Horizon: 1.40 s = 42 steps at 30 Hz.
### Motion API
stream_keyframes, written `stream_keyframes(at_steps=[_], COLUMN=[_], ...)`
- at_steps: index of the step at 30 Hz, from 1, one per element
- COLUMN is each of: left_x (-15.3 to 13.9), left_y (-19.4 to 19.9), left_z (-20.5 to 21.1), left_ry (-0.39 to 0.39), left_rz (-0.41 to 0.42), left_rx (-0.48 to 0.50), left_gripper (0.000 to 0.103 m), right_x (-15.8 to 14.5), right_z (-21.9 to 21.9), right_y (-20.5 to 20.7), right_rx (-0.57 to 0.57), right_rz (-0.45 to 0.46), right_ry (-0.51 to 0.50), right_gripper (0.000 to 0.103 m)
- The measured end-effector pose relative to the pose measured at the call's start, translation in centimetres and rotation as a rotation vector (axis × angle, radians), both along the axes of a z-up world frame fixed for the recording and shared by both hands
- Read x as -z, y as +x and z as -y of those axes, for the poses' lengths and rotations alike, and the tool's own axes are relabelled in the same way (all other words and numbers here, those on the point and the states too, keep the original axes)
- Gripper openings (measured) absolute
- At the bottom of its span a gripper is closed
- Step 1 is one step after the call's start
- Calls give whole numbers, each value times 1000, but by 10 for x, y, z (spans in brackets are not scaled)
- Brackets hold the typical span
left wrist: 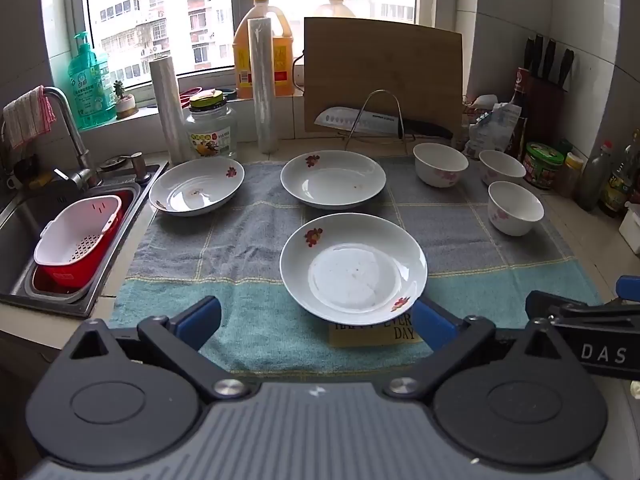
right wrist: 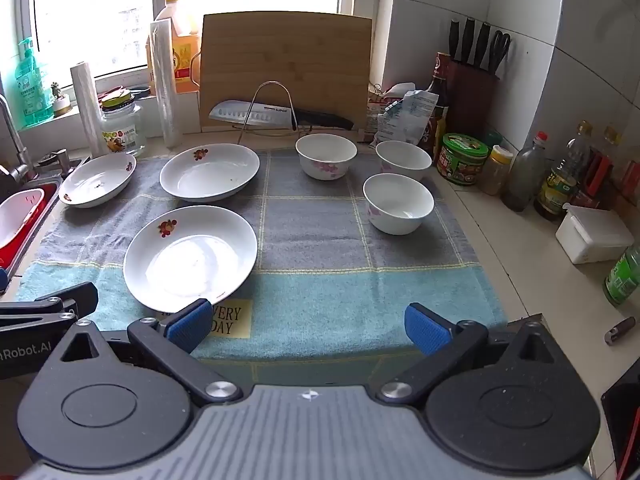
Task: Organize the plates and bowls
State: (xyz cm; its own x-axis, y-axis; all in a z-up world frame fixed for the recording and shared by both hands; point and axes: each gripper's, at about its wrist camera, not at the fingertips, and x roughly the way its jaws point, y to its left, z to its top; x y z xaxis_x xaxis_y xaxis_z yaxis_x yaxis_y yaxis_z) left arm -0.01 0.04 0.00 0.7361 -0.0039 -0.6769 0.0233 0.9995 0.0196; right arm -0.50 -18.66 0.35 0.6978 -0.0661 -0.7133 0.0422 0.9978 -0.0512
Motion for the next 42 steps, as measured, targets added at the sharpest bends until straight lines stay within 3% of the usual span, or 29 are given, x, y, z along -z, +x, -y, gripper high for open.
stream_keyframes(at_steps=[42], left_x=[-4], left_y=[-1], left_z=[-7], left_ry=[-18], left_rz=[3], left_rx=[-6], left_gripper=[100], right_x=[-9], right_z=[-5], right_y=[-6], right_rx=[-1], right_rz=[12], right_ry=[-6], right_gripper=[103])
